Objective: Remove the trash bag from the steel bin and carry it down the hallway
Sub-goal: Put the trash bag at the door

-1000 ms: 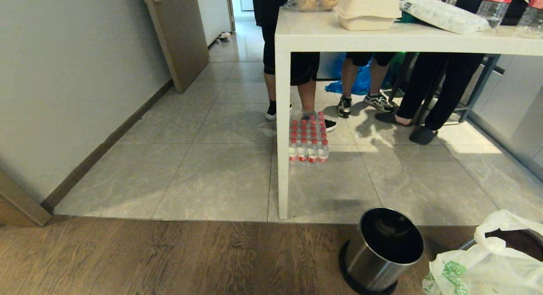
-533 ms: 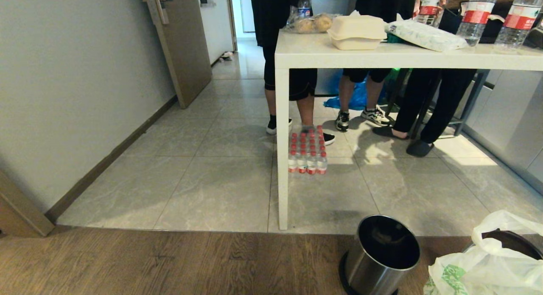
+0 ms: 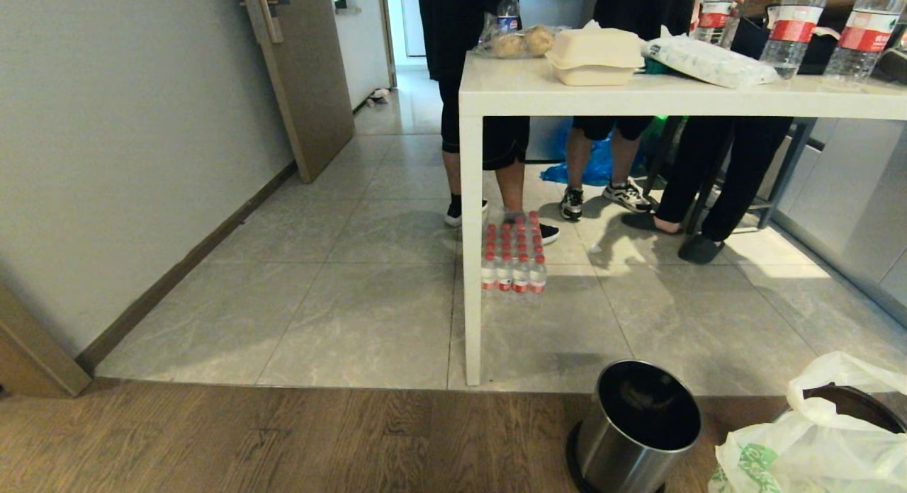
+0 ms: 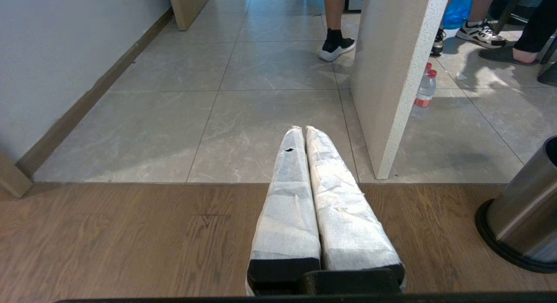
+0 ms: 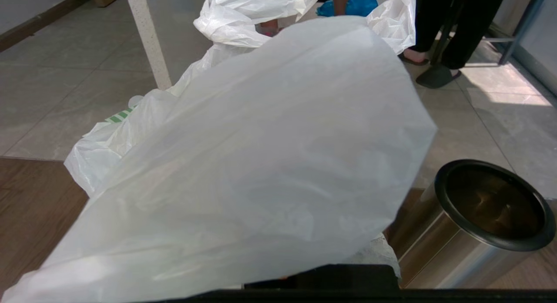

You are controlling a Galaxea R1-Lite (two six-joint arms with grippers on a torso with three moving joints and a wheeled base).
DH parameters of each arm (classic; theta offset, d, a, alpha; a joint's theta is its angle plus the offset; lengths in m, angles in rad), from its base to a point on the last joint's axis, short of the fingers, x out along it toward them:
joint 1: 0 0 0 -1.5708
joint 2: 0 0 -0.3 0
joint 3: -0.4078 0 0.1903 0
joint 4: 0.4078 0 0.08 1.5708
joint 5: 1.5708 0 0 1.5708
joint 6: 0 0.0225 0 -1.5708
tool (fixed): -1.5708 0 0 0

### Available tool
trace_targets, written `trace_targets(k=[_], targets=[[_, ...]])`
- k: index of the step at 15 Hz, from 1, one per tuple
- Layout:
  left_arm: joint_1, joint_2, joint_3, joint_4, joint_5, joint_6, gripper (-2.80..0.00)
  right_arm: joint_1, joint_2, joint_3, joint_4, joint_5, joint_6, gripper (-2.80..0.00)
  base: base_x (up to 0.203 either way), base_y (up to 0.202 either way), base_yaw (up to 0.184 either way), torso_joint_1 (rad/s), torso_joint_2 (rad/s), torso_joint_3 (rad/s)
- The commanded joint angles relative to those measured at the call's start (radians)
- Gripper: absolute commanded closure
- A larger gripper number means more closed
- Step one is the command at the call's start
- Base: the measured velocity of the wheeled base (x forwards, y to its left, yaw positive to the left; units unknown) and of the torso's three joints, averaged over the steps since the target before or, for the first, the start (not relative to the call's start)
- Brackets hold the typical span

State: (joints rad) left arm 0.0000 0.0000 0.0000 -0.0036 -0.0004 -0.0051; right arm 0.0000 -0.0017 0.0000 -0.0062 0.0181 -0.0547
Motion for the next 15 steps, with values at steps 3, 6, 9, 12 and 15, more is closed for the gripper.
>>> trace_targets(k=[3,6,9,12,15], targets=[[0.000,0.001,0.000,0.001,0.000,-0.003,0.00,0.000,0.002,0.001,0.000,0.000,-0.001,0.00,0.000,0.000,0.000,0.000,0.00,0.000],[0.000,0.000,0.000,0.001,0.000,-0.004,0.00,0.000,0.002,0.000,0.000,0.000,-0.001,0.00,0.003,0.120,-0.010,0.001,0.00,0.003],[0.000,0.000,0.000,0.001,0.000,-0.004,0.00,0.000,0.002,0.002,0.000,0.000,-0.001,0.00,0.000,0.194,-0.001,-0.001,0.00,0.003],[0.000,0.000,0.000,0.001,0.000,-0.004,0.00,0.000,0.002,0.000,0.000,0.000,-0.001,0.00,0.000,0.193,0.000,0.000,0.00,0.003],[0.000,0.000,0.000,0.001,0.000,-0.004,0.00,0.000,0.002,0.001,0.000,0.000,-0.001,0.00,0.000,0.193,0.001,0.000,0.00,0.002]])
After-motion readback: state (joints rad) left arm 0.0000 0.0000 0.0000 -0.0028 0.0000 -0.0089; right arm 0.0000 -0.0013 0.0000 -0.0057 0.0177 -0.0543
